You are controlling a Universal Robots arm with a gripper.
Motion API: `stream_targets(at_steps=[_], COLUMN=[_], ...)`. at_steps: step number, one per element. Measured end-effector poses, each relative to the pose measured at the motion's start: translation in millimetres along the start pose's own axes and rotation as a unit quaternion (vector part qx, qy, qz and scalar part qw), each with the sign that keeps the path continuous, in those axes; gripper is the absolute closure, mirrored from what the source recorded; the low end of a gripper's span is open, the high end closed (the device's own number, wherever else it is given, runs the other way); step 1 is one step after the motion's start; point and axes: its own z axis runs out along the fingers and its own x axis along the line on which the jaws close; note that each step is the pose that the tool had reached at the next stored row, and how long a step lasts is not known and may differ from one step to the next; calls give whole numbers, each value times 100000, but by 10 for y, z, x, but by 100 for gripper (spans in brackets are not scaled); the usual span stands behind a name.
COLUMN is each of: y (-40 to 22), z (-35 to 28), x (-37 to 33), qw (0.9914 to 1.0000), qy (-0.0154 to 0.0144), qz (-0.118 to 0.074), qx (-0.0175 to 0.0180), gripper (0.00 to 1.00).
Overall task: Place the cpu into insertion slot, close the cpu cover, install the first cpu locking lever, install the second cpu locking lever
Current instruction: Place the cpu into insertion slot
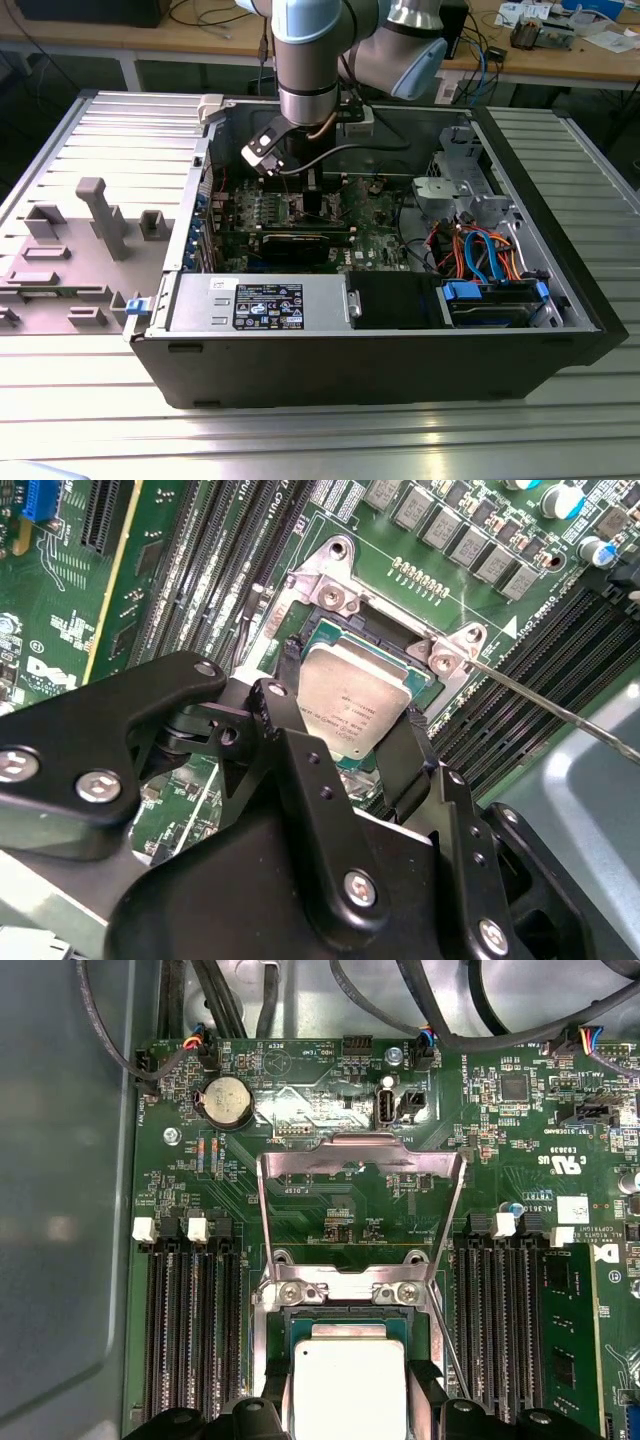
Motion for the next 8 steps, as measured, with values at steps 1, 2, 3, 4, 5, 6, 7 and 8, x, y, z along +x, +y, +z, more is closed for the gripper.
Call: stream_targets(at_steps=[1,2,3,4,5,6,7,8], y=[0,0,2,7,12,14,14,14], z=[0,0,1,1,2,4,4,4], x=[0,0,0,0,0,0,0,0], qw=[100000,100000,100000,100000,100000,100000,100000,100000], qy=[-3,-4,-1,5,9,4,0,4], qz=[-1,1,0,-8,0,22,28,25], qx=[1,2,3,2,-1,5,7,4], gripper=[45,45,45,45,45,45,45,45])
